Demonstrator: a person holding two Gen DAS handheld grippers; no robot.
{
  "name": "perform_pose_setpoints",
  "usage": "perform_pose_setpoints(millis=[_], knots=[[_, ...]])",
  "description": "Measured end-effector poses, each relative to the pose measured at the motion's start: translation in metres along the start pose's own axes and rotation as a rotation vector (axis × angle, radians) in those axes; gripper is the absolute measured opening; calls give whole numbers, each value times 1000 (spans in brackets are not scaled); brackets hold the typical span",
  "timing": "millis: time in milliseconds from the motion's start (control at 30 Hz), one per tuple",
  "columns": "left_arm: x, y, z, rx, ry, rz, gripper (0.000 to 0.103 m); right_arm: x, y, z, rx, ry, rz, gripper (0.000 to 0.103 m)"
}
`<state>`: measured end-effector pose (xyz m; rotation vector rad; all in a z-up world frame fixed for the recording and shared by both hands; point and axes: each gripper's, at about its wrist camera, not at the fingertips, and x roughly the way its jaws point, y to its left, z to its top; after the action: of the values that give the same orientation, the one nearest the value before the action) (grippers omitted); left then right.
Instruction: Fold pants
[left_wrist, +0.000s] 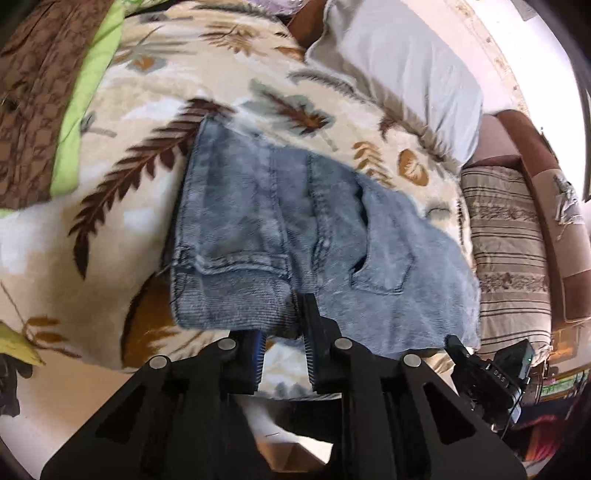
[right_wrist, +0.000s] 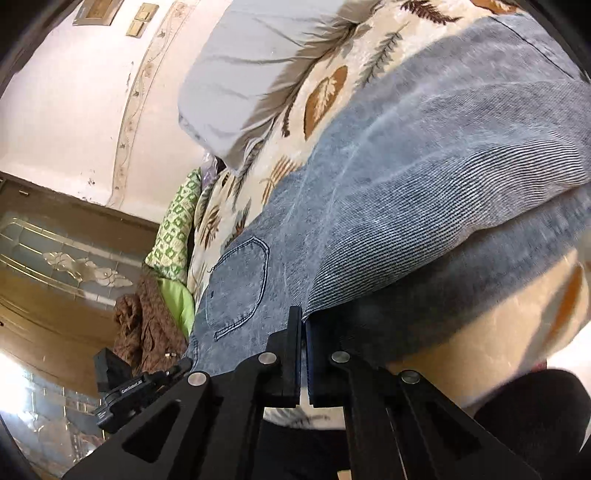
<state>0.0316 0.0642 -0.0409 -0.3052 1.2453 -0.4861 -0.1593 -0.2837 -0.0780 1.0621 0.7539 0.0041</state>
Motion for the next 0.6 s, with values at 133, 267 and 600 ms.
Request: perform_pose_setpoints(millis=[133,267,600], knots=[[20,16,-5,-39,57,28,16,10,-14,-6,18,33,-33,1],[28,19,-6,-52,76,39,16,19,-30,-7,32,57,-75,1],[-14,2,-19,139,12,-17,48,-96,-80,28,63,-173,-190,15]])
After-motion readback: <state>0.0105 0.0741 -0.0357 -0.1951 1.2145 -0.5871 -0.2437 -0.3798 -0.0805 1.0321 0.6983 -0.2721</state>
